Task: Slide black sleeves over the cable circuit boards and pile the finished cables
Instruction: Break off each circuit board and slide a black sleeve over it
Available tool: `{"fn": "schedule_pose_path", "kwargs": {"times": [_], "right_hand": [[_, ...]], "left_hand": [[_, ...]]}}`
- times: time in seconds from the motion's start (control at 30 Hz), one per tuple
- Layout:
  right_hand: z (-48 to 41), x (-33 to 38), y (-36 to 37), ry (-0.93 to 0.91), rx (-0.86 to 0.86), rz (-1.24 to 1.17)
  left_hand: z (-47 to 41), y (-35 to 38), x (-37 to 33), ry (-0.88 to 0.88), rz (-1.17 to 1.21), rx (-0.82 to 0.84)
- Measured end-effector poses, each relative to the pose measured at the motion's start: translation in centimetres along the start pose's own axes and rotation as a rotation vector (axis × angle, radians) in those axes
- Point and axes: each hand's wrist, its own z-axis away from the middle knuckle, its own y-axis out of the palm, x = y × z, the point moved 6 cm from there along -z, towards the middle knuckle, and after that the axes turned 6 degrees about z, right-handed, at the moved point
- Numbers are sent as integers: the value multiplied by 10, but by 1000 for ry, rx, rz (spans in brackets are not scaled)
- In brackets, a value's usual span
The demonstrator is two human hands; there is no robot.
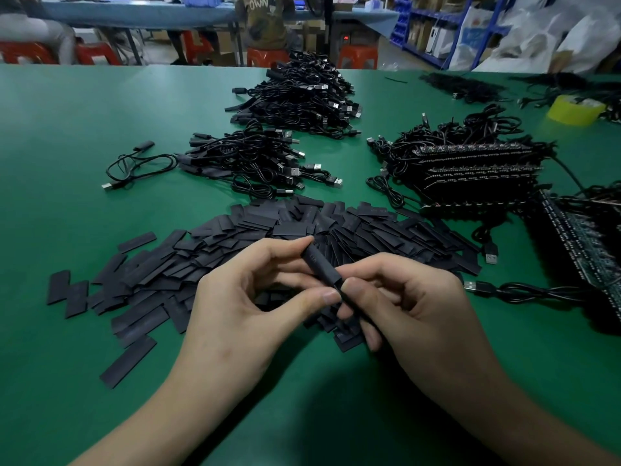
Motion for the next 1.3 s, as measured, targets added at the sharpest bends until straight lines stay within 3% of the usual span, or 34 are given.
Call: {"fn": "schedule_pose_path", "kwargs": {"times": [0.17, 0.37, 0.57, 0.77, 1.3], "right_hand": [[0, 8, -3, -54, -13, 36], [-1, 29, -10, -246, -87, 427], [-2, 22, -9, -143, -31, 240], [0, 35, -13, -260, -101, 539], [5, 43, -10, -348, -116, 649]], "left_hand": [[1, -1, -5, 50, -82, -5], [0, 1, -4, 33, -61, 61], [-1, 3, -1, 18, 35, 96], [3, 7, -2, 8, 70, 164], [4, 11, 8, -97, 159, 226]]}}
